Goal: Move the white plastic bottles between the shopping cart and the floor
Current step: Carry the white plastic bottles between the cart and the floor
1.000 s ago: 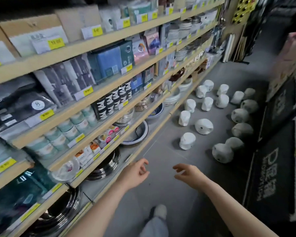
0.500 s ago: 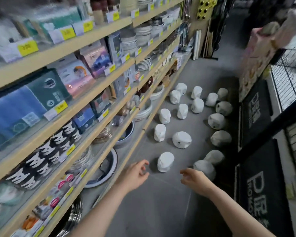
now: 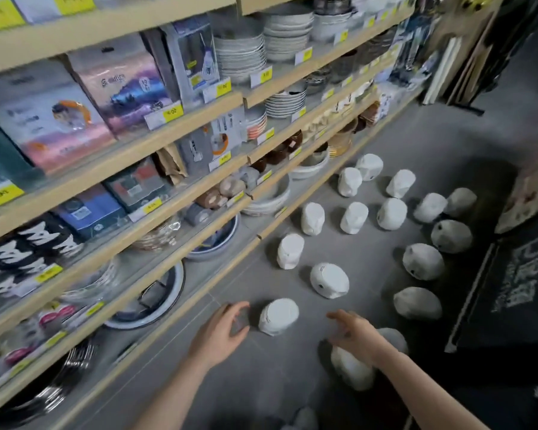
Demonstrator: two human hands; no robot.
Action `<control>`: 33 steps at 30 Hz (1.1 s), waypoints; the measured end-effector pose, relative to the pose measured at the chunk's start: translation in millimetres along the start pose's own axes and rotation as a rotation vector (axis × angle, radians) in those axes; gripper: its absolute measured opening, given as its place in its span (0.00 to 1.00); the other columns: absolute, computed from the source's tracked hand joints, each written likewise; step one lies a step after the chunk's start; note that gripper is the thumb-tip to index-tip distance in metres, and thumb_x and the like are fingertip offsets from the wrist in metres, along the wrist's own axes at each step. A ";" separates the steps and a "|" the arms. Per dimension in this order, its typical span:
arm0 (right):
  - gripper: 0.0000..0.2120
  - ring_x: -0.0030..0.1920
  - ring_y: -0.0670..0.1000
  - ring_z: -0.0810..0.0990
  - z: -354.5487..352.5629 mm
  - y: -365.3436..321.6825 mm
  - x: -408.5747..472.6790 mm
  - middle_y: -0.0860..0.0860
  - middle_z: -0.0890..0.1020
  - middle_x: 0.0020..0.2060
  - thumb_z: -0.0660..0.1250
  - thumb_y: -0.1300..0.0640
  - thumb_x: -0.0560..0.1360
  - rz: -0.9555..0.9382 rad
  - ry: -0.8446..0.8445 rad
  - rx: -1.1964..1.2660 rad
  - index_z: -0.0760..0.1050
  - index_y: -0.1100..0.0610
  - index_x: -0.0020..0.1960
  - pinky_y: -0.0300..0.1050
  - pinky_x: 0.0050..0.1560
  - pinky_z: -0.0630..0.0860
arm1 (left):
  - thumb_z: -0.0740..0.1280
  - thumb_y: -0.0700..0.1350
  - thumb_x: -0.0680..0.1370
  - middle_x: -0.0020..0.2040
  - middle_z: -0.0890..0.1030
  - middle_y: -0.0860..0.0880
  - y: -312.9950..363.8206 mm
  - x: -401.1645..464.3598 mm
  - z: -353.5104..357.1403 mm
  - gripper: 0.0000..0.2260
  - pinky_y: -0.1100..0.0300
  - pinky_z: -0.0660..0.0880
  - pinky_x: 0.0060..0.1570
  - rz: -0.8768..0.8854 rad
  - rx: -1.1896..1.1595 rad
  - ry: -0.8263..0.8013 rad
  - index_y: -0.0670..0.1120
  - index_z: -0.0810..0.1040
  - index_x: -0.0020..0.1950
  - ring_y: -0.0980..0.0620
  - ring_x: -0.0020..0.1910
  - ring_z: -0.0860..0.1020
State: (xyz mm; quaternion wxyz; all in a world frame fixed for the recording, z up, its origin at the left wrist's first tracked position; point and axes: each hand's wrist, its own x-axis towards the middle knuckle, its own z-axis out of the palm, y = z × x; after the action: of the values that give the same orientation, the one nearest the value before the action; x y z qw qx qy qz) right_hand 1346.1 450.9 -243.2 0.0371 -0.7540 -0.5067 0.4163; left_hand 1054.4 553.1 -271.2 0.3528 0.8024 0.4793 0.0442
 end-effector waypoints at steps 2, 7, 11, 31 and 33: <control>0.25 0.63 0.50 0.73 -13.8 9.3 18.7 0.51 0.70 0.66 0.69 0.50 0.74 -0.013 -0.033 -0.041 0.66 0.47 0.69 0.43 0.62 0.72 | 0.65 0.50 0.78 0.60 0.72 0.55 4.1 11.0 4.0 0.21 0.64 0.70 0.55 -0.024 -0.007 0.009 0.55 0.66 0.70 0.58 0.59 0.73; 0.29 0.64 0.50 0.72 -35.5 15.6 64.5 0.48 0.64 0.70 0.69 0.48 0.73 -0.072 -0.105 -0.143 0.62 0.42 0.70 0.43 0.63 0.70 | 0.64 0.53 0.78 0.62 0.69 0.56 -5.7 43.0 13.3 0.23 0.62 0.73 0.55 -0.050 0.011 0.016 0.57 0.63 0.72 0.58 0.61 0.72; 0.35 0.70 0.50 0.65 -40.2 14.6 108.5 0.47 0.57 0.73 0.69 0.45 0.72 -0.122 -0.145 -0.246 0.55 0.40 0.73 0.43 0.68 0.66 | 0.65 0.53 0.77 0.67 0.66 0.55 -25.5 85.9 26.2 0.28 0.63 0.69 0.59 -0.007 0.054 -0.005 0.57 0.59 0.74 0.57 0.65 0.69; 0.59 0.76 0.57 0.38 249.1 211.2 499.6 0.52 0.35 0.76 0.73 0.35 0.63 -0.461 -0.255 -0.585 0.27 0.38 0.71 0.57 0.76 0.43 | 0.67 0.70 0.64 0.77 0.45 0.36 -276.2 291.8 401.3 0.51 0.37 0.63 0.66 -0.172 0.233 -0.148 0.62 0.32 0.72 0.35 0.74 0.55; 0.59 0.76 0.59 0.38 272.8 225.7 516.8 0.53 0.37 0.76 0.73 0.36 0.64 -0.519 -0.279 -0.555 0.25 0.35 0.68 0.60 0.75 0.44 | 0.68 0.69 0.62 0.76 0.51 0.36 -284.3 294.3 431.9 0.53 0.42 0.68 0.65 -0.160 0.165 -0.126 0.61 0.36 0.74 0.35 0.70 0.63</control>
State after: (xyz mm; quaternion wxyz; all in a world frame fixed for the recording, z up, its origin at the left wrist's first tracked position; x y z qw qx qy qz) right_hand 1402.4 652.8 -833.5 -0.1331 -0.5188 -0.7735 0.3388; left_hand 1179.2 645.3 -845.6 0.3176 0.7890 0.5207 -0.0740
